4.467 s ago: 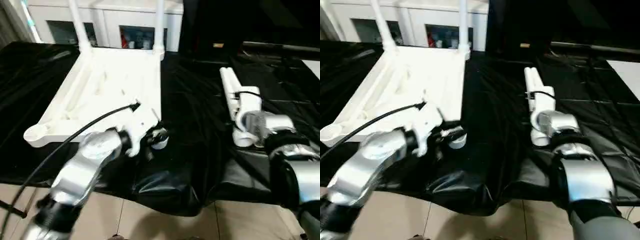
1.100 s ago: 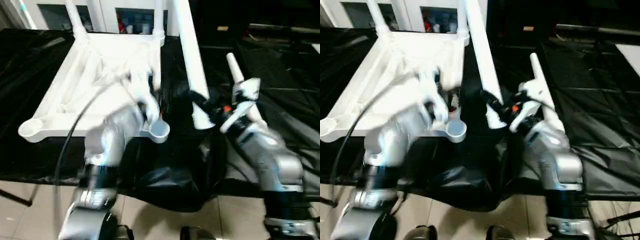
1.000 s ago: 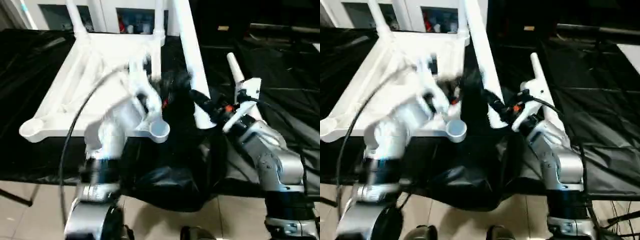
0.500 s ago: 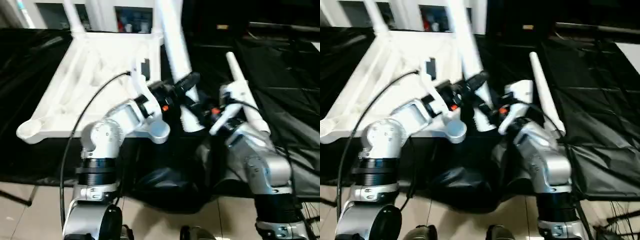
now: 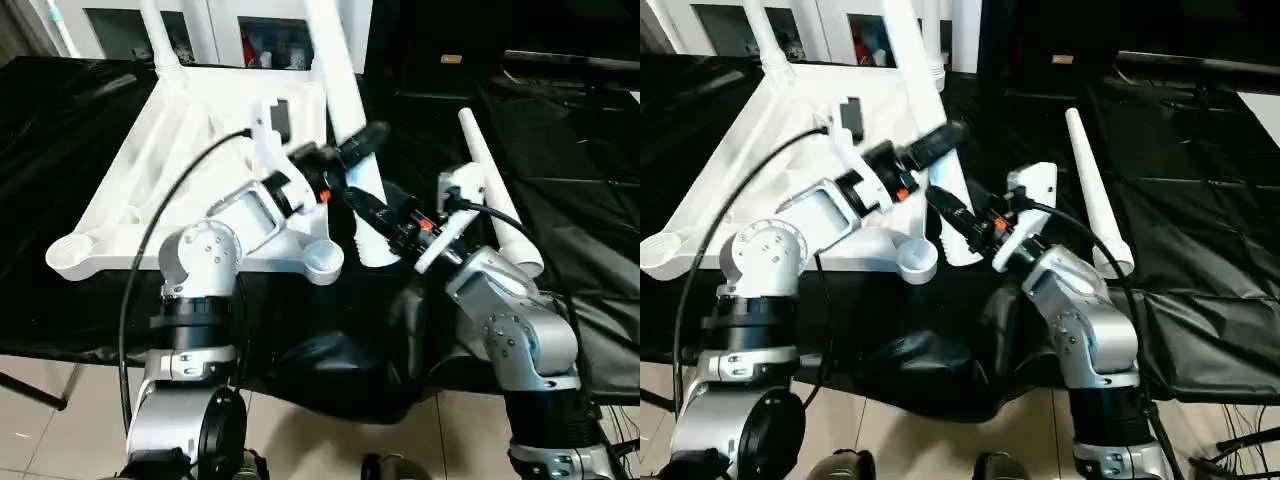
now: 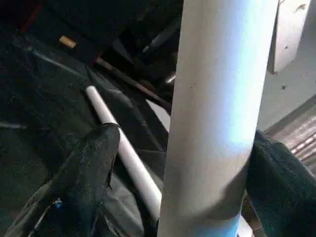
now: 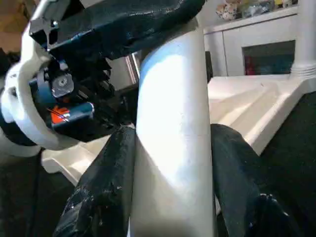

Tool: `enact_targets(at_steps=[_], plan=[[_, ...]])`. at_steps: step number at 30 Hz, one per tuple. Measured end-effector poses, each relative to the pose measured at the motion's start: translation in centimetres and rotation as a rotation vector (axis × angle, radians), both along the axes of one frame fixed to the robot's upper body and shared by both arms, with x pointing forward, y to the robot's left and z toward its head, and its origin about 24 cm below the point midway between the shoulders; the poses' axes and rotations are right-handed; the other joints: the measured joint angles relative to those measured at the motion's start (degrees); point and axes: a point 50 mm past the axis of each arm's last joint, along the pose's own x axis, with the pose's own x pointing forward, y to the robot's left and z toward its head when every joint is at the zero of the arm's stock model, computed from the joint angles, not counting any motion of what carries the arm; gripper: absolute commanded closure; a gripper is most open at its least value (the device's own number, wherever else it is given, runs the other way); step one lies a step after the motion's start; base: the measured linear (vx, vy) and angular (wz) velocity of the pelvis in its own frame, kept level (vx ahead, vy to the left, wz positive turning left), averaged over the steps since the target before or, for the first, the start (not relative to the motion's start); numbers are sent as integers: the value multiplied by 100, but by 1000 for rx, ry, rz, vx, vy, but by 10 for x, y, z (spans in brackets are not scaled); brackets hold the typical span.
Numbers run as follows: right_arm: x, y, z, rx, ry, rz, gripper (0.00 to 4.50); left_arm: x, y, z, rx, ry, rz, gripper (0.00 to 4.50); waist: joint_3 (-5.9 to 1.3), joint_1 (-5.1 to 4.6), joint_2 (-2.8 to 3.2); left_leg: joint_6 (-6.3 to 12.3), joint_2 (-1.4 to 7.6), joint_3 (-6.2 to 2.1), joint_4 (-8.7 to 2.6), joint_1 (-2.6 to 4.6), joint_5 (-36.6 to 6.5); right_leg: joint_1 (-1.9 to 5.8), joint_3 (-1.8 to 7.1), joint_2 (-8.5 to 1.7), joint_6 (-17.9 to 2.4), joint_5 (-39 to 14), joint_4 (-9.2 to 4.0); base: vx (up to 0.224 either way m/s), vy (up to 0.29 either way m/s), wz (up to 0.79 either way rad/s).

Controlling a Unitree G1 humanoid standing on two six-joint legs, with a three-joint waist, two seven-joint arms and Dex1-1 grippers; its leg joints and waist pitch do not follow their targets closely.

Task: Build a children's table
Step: Pick table leg

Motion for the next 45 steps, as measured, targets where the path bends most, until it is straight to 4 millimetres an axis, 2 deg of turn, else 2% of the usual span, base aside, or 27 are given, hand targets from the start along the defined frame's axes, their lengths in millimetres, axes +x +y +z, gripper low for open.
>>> enact_targets(at_steps=[6,19,25,27,30,31,34,38,45], plan=[[-1,6,-5,-93,-21,-3,266,2,1,1,23,7,34,142,-3,-2,0,0,0,-2,10,2,1,1,0,0,0,1,15,0,0,0],[-1,11,-8,-119,-30,-9,266,2,2,1,49,1,28,255,-6,20,0,3,0,-4,26,-1,4,6,1,-2,-4,10,18,0,0,0],[0,13,-9,-102,-29,-7,266,2,4,1,46,7,27,262,-10,19,4,4,0,-5,31,0,5,6,0,-2,-5,14,21,0,0,0],[0,15,-11,-55,9,8,210,2,5,1,51,7,25,262,-11,16,5,5,0,-5,33,0,5,7,0,-2,-5,15,23,0,0,0],[2,11,-7,51,79,28,187,1,6,1,53,-8,-5,262,-13,26,7,6,0,-6,38,-1,6,8,0,-2,-8,18,24,0,0,0],[3,11,-6,70,99,42,163,1,6,2,62,-18,-21,262,-16,29,8,7,0,-7,41,-1,7,9,0,-2,-9,19,25,0,0,0],[5,2,0,85,205,140,149,-2,7,3,87,-45,-97,262,-24,48,15,12,-1,-7,49,-1,10,13,2,-3,-12,26,26,0,0,0],[1,-9,3,93,317,269,149,-8,4,2,91,-55,-221,262,-32,165,17,13,1,-8,58,1,14,17,0,-3,-11,33,30,0,0,0],[-4,-11,8,105,412,405,149,-18,0,2,102,-68,-386,262,-34,203,15,-16,0,-9,73,5,20,15,0,-9,-13,37,67,0,0,0]])
